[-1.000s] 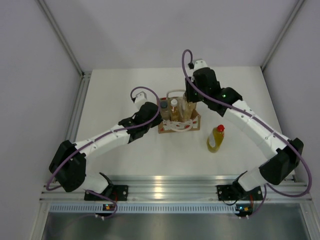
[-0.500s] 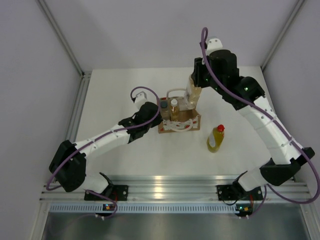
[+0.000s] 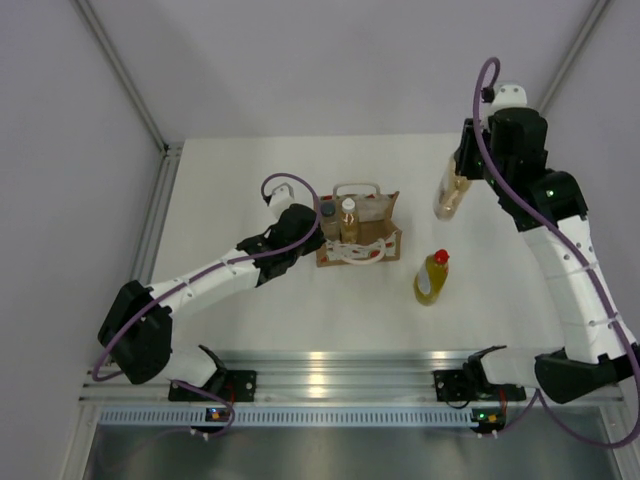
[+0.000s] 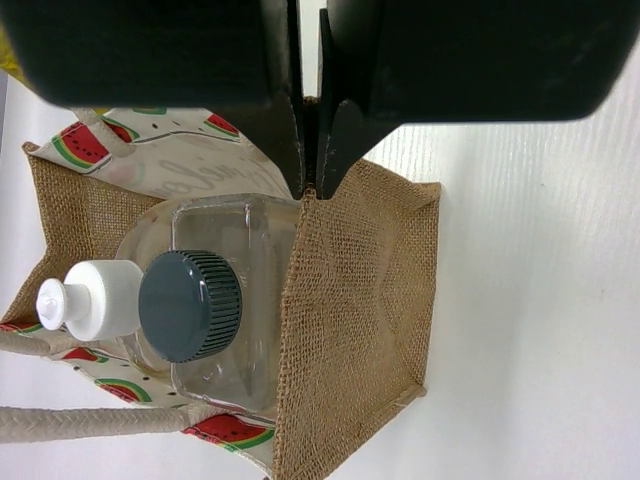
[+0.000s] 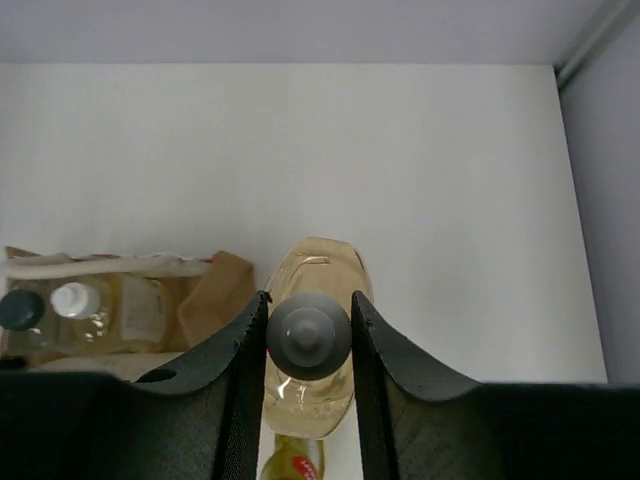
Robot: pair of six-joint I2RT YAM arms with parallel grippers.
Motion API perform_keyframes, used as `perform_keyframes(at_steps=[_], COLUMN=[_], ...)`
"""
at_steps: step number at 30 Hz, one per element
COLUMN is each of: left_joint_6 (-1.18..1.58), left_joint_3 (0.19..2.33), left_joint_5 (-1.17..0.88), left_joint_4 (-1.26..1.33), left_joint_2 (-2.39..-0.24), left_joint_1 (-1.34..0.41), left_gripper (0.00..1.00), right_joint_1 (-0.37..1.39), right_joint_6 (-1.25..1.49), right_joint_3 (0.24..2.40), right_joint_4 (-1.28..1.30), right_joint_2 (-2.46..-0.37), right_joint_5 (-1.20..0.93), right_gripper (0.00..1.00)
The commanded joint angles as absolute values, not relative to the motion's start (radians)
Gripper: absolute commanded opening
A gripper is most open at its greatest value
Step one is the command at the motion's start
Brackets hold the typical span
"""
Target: Take the personal care products out of the canvas bag
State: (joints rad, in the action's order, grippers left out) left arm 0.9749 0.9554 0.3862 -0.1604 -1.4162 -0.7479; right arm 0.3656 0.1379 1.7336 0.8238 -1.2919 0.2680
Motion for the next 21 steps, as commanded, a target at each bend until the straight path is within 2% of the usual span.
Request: perform_keyframes(at_steps=[1, 12, 21], left_joint_6=[0.974, 0.965, 0.950], left_joint_3=[0.951, 0.982, 0.974], left_joint_5=[0.353, 0.311, 0.308], left_joint_4=[-0.189, -0.189, -0.189], left_joint_2=[-1.436, -1.486, -1.477], left_joint_1=[-0.752, -0.752, -0.752], left_gripper=[0.00, 0.00, 0.00], right_joint_1=[0.302, 0.179, 0.178], right_joint_6=[0.104, 0.045, 0.009], right_joint_3=[1.637, 1.198, 1.198], right_joint_4=[0.612, 0.166, 0.031], right_joint_2=[-1.226, -1.256, -1.433], right_joint_5=[0.215, 0.048, 0.005], right_gripper=[0.00, 0.00, 0.00])
